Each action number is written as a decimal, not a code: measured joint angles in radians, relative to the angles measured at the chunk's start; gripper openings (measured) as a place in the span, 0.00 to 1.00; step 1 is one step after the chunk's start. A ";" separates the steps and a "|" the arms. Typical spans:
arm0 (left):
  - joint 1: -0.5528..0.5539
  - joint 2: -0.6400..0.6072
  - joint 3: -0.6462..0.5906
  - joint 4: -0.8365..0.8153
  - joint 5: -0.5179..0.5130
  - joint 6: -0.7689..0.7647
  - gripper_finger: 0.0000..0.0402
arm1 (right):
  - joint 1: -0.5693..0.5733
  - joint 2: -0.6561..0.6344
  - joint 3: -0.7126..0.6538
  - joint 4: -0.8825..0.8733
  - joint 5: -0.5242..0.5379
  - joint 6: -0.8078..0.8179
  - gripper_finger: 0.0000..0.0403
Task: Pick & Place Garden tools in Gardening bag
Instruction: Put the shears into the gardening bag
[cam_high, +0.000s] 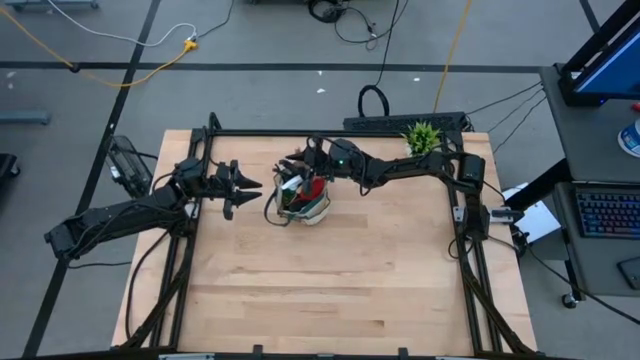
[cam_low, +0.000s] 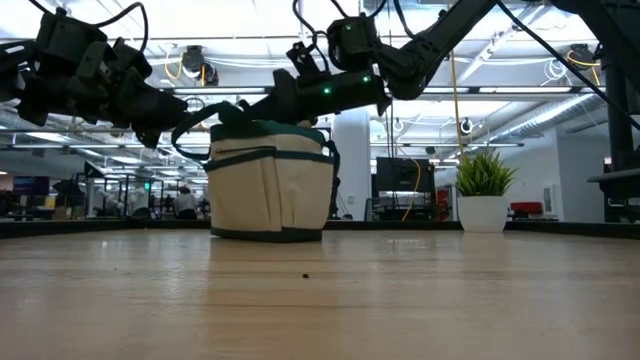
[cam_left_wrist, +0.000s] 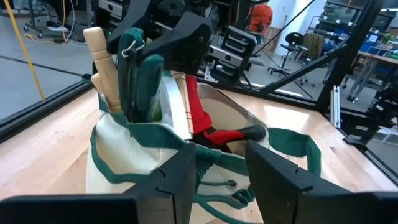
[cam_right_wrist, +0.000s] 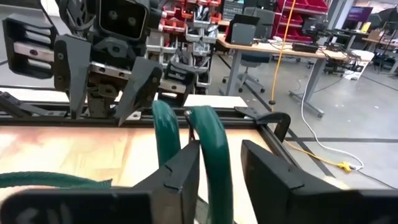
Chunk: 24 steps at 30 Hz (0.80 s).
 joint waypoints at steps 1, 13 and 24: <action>0.000 0.000 0.000 0.000 0.000 0.003 0.36 | 0.000 0.000 0.000 -0.004 0.000 0.000 0.28; 0.000 0.000 0.000 0.001 -0.001 0.014 0.36 | 0.000 0.000 0.000 -0.006 0.004 0.005 0.50; 0.000 0.000 0.000 0.009 -0.002 -0.005 0.36 | -0.003 0.000 0.000 0.001 -0.002 0.030 0.48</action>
